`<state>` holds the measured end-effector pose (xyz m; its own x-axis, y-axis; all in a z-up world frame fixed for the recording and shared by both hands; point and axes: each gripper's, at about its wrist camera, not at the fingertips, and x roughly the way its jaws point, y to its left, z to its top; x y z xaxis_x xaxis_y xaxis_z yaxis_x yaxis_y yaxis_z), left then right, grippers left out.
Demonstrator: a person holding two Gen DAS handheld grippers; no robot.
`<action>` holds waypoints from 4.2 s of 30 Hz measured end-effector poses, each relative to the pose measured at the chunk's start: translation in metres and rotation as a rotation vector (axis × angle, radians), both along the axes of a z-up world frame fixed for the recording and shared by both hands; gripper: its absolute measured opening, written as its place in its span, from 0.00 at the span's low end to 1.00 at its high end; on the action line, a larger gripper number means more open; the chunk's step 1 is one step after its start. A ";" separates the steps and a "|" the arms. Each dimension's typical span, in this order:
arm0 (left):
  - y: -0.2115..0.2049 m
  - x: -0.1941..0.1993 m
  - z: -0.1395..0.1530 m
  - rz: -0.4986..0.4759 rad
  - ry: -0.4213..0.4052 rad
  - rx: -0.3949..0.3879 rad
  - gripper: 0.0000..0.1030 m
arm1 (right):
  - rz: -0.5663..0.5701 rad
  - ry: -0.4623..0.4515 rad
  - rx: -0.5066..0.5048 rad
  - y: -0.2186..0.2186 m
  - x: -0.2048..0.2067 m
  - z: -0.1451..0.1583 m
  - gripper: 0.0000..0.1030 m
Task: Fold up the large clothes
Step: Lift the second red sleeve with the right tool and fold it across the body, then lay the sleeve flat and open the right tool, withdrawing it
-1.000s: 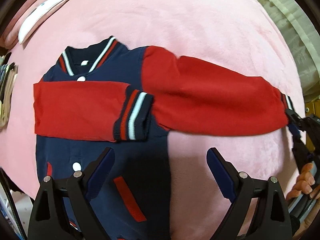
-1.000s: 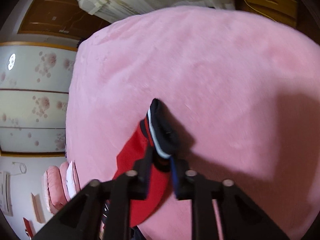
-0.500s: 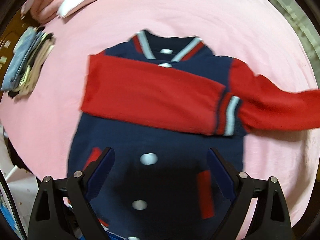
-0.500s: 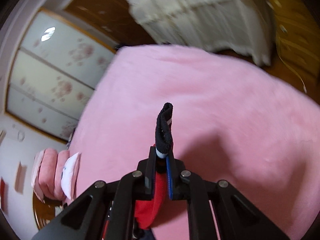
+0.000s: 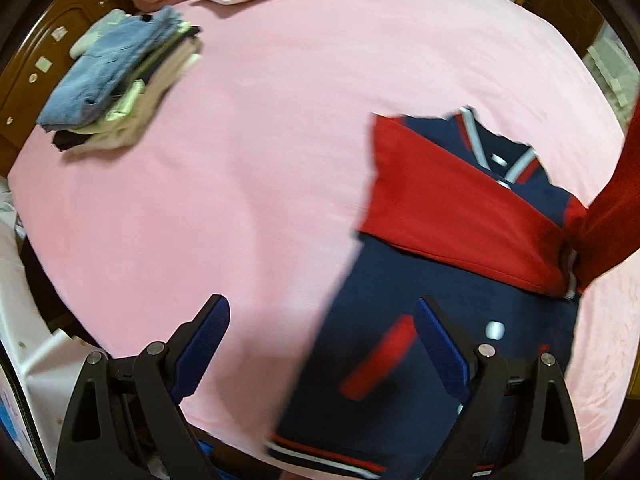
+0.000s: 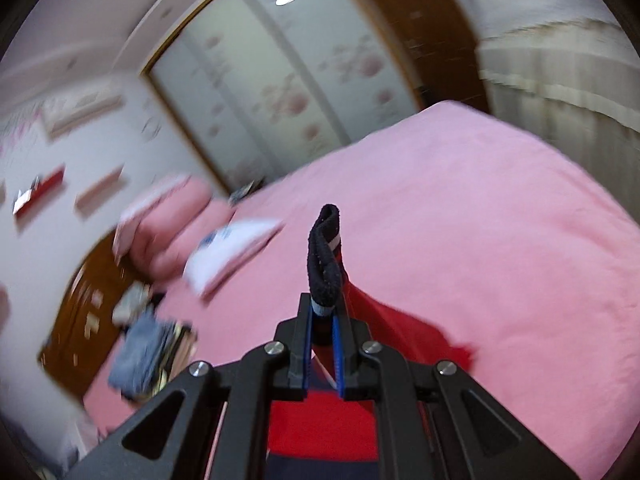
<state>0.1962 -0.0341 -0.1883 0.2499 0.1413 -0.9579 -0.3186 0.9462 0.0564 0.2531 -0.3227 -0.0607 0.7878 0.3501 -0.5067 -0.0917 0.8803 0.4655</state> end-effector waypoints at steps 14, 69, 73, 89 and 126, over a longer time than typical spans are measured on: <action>0.105 -0.002 -0.026 0.069 0.017 -0.020 0.89 | 0.202 0.264 -0.387 0.173 -0.016 -0.170 0.13; -0.076 0.142 -0.070 -0.106 0.061 -0.032 0.54 | 0.124 0.479 0.092 -0.045 0.087 -0.199 0.00; -0.075 0.139 -0.075 -0.089 0.124 0.086 0.54 | 0.123 0.561 -0.109 -0.041 0.086 -0.222 0.00; -0.055 0.102 -0.080 -0.143 0.136 0.083 0.54 | 0.172 0.571 -0.088 -0.042 0.038 -0.199 0.01; -0.034 -0.027 0.041 -0.352 0.011 -0.102 0.88 | 0.002 0.673 -0.229 0.047 -0.103 -0.087 0.73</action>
<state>0.1690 -0.0683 -0.1475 0.2559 -0.0482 -0.9655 0.0274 0.9987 -0.0426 0.1497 -0.2757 -0.1478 0.2771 0.1780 -0.9442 0.1495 0.9628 0.2253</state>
